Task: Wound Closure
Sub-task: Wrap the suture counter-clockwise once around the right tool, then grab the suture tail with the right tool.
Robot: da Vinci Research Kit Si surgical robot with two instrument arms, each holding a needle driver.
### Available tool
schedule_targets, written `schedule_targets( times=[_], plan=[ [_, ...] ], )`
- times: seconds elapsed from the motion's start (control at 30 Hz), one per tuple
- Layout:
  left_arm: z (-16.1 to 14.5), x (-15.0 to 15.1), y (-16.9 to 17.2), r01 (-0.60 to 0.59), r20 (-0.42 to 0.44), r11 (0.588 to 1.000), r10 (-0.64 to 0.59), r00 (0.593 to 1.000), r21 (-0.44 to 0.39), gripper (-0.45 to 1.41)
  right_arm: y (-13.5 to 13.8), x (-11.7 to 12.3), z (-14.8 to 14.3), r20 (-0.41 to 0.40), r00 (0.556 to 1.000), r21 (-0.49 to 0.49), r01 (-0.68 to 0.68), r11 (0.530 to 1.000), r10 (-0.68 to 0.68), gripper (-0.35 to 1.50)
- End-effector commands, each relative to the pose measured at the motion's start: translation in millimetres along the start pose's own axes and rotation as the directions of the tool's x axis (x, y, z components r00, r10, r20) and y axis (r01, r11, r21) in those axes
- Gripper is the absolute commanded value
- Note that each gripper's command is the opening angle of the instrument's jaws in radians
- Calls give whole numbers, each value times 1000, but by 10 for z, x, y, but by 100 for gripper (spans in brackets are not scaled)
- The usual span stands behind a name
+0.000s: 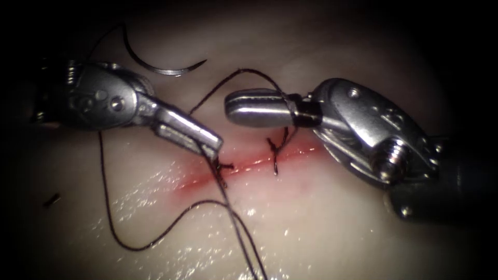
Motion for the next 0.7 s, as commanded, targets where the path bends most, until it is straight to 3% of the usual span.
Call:
schedule_targets(
  times=[0.03, 0.27, 0.47, 0.6, 0.7],
  plan=[
    [6, -8, -3, -1, -12, 1000, 1, 1000, 15, -45, -2, -7, 7, 14, 1000, -23, -18, 1000, 19, -35],
    [13, -19, -3, -3, -35, 994, 7, 999, 105, -45, -4, -15, -3, 10, 996, -115, -88, 989, 90, -35],
    [33, -23, 20, -24, -15, 993, 26, 1000, 114, -45, -2, -1, -8, -116, 953, -279, -303, 911, 281, -35],
    [52, -27, 30, -36, -7, 991, 38, 999, 129, -45, -3, -1, -7, -152, 941, -329, -336, 882, 302, 34],
    [67, -29, 34, -38, -20, 987, 41, 999, 158, -45, -4, -3, -7, -143, 940, -363, -340, 868, 308, 53]
  ],
)
